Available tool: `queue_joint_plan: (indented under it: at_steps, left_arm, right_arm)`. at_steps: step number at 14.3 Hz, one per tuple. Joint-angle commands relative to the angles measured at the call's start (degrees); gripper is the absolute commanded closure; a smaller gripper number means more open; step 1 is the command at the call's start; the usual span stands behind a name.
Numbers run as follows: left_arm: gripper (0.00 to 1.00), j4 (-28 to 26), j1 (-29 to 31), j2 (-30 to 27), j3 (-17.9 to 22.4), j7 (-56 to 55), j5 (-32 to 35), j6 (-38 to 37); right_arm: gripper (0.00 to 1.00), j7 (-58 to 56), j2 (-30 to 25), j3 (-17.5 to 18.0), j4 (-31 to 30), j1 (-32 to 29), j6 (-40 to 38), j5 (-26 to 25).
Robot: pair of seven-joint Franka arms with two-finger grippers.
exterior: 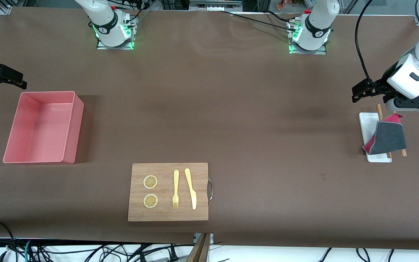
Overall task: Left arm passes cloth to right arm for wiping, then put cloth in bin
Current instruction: 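Move the left gripper toward the grey cloth on the white rack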
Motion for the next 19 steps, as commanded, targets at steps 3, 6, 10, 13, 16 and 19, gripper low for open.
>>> queue_joint_plan:
  at_steps: [3,6,10,13,16,19]
  left_arm:
    - [0.00,1.72,-0.47,0.72,0.46,1.18,-0.15,-1.24]
    - [0.00,1.72,-0.47,0.72,0.46,1.27,-0.15,-2.20]
    - [0.00,1.81,-0.47,0.63,0.38,1.45,-0.06,-3.78]
    - [0.00,1.81,-0.12,0.55,0.37,8.01,-0.06,-7.03]
    - [0.00,1.73,0.41,0.46,0.73,13.30,-0.06,-8.01]
    - [0.00,1.64,0.58,0.46,1.08,23.29,3.18,-9.23]
  right_arm:
    - [0.00,-1.07,0.18,-0.13,0.42,-0.20,-0.01,0.61]
    - [0.00,-1.07,0.18,-0.13,0.42,-0.28,-0.01,0.61]
    - [0.00,-1.07,0.18,-0.21,0.42,-0.28,-0.01,0.61]
    - [0.00,-1.07,0.18,-0.13,0.42,-0.28,-0.01,0.70]
    - [0.00,-1.07,0.18,-0.21,0.51,-0.28,-0.01,0.70]
    - [0.00,-1.07,0.27,-0.21,0.51,-0.28,-0.01,0.70]
